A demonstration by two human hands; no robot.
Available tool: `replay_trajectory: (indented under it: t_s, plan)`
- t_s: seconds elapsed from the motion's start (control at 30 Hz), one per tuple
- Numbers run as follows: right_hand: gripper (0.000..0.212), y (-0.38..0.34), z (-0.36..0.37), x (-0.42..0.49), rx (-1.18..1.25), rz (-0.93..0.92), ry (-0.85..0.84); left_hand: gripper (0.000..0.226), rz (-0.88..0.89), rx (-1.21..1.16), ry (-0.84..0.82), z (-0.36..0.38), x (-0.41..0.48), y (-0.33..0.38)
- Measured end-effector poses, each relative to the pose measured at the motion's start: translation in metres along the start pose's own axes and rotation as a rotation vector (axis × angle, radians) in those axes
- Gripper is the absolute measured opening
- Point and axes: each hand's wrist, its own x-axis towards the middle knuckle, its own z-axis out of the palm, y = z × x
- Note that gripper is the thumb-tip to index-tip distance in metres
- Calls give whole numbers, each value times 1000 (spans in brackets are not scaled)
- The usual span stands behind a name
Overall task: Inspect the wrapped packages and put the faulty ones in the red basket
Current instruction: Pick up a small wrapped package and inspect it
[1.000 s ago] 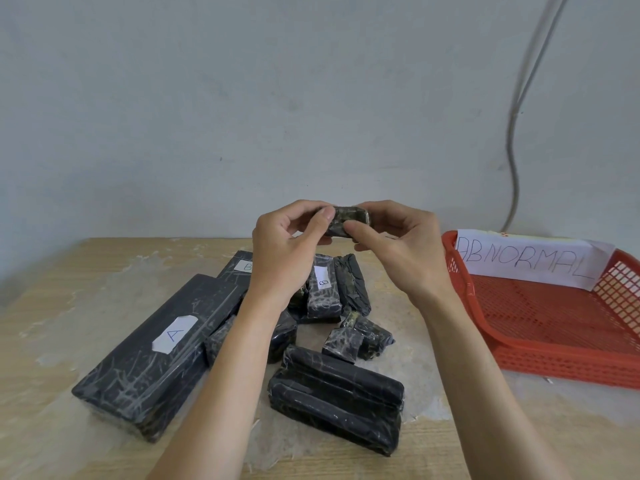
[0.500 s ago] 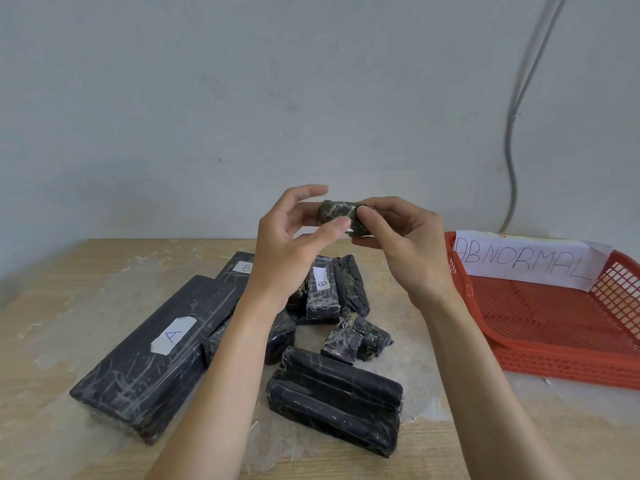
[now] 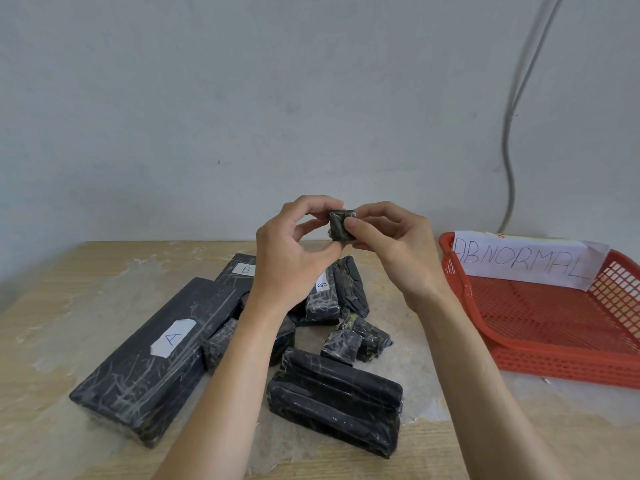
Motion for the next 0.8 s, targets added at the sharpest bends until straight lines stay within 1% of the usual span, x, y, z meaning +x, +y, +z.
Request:
replay_trajectory:
  t_s: [0.1,0.23,0.3,0.57,0.7,0.8]
  plan:
    - [12,0,2,-1,-13,-19,10,43,-3,-17,9,0,0,-1]
    - [24,-3,0,-2,-29,4,-28,41,4,-17,4,-3,0,-1]
    - [27,-3,-1,-2,-28,-4,-24,42,8,-4,-12,-3,0,-2]
    - [24,-2,2,-1,20,22,40,45,24,19,-29,0,-1,-5]
    - [22,1,2,0,-28,26,1,43,-14,-22,-18,-1,0,-7]
    - [20,-1,-4,2,2,14,-34,45,-28,-81,-60,-1,0,0]
